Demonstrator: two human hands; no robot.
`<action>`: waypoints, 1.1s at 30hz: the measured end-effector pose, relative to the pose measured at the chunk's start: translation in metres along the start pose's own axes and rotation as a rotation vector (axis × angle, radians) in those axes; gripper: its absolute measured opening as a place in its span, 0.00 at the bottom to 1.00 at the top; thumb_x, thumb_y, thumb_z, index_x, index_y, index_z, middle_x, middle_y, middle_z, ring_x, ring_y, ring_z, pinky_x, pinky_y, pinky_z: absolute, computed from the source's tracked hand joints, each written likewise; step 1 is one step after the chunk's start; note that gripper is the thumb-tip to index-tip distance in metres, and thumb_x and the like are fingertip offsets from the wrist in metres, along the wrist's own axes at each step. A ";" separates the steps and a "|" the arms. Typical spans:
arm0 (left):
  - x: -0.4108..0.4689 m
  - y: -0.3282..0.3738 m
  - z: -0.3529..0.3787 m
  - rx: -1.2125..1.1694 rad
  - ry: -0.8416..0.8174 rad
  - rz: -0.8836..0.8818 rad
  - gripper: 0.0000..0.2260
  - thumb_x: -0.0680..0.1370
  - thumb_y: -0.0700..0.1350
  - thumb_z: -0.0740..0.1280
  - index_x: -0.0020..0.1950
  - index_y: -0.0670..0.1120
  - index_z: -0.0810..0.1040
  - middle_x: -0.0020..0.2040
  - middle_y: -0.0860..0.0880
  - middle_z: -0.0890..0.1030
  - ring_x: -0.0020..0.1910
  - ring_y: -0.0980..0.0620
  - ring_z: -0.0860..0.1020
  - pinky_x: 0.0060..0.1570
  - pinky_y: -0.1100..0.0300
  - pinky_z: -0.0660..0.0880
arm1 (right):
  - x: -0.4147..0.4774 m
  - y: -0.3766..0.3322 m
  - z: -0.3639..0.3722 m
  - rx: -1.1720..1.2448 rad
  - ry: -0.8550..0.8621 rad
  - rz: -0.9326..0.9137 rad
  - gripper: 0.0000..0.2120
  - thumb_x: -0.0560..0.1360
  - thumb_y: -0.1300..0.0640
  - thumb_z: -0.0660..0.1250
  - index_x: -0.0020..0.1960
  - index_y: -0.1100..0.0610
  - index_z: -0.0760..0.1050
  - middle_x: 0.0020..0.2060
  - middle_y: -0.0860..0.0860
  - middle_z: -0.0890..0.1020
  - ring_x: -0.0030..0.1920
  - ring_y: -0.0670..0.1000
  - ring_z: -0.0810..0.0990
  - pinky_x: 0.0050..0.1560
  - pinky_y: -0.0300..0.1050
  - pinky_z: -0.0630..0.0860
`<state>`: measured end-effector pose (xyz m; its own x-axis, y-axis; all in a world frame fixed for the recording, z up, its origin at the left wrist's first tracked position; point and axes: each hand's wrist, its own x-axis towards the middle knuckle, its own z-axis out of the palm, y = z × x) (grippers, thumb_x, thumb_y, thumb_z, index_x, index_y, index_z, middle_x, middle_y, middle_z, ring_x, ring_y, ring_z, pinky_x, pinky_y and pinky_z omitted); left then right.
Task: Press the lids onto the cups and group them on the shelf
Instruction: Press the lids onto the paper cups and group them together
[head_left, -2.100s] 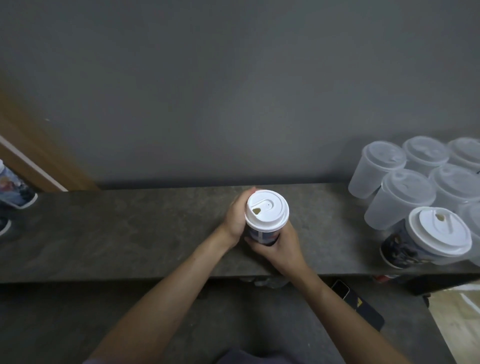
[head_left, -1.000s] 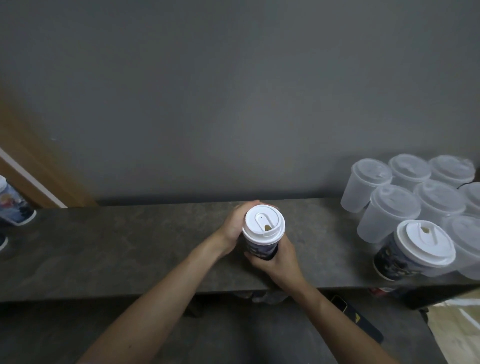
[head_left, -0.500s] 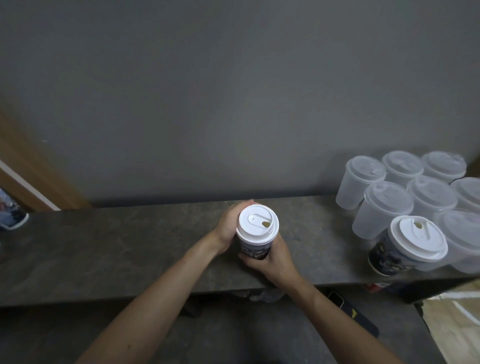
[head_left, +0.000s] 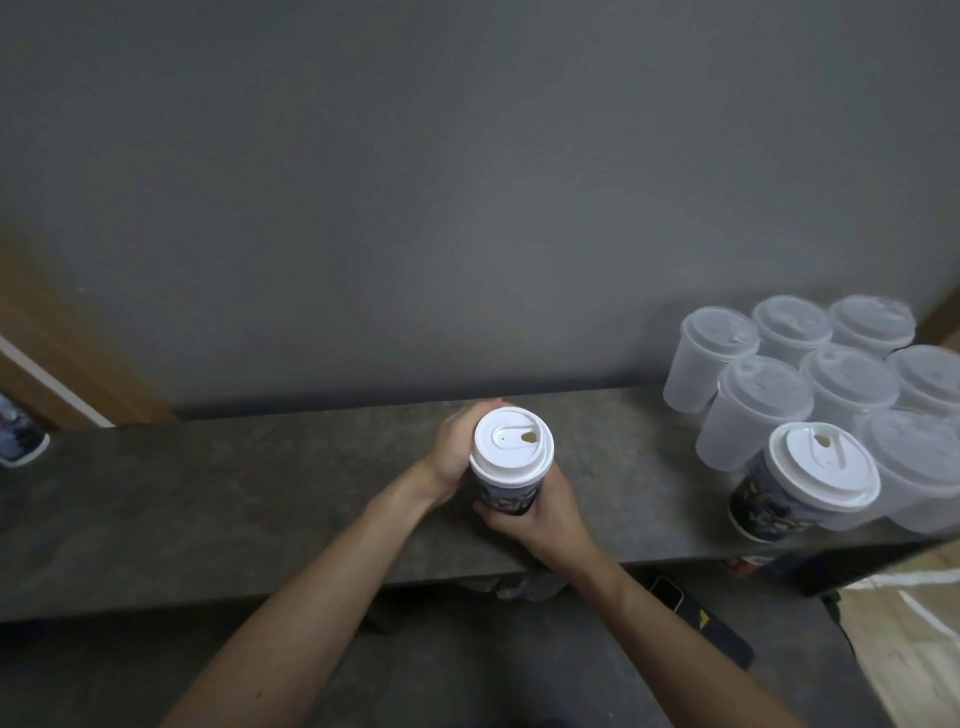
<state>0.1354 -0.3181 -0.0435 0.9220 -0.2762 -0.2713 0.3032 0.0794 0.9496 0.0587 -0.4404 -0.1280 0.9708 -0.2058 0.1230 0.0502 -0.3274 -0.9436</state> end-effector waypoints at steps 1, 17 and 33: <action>-0.004 -0.001 0.002 -0.016 0.043 0.029 0.16 0.81 0.42 0.65 0.37 0.46 0.87 0.41 0.48 0.87 0.43 0.52 0.83 0.53 0.55 0.77 | 0.000 -0.001 0.001 0.011 0.013 -0.002 0.44 0.60 0.48 0.87 0.72 0.52 0.71 0.66 0.44 0.80 0.67 0.42 0.78 0.67 0.46 0.76; -0.005 0.015 0.006 -0.091 0.033 -0.048 0.20 0.82 0.42 0.60 0.35 0.46 0.85 0.36 0.50 0.85 0.41 0.51 0.82 0.42 0.61 0.77 | 0.002 -0.003 -0.003 -0.016 -0.044 0.097 0.36 0.64 0.47 0.85 0.65 0.53 0.70 0.59 0.44 0.81 0.59 0.39 0.80 0.58 0.40 0.78; -0.083 0.183 0.026 -0.265 -0.552 0.209 0.35 0.58 0.63 0.82 0.55 0.41 0.84 0.49 0.40 0.84 0.44 0.46 0.84 0.48 0.54 0.82 | -0.013 -0.231 -0.067 0.892 -0.435 0.010 0.30 0.64 0.35 0.78 0.55 0.57 0.86 0.47 0.61 0.83 0.44 0.56 0.81 0.40 0.47 0.78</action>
<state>0.1086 -0.3060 0.1570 0.7300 -0.6757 0.1023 0.2453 0.3988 0.8836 0.0183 -0.4241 0.1091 0.9647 0.2102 0.1586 0.0260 0.5234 -0.8517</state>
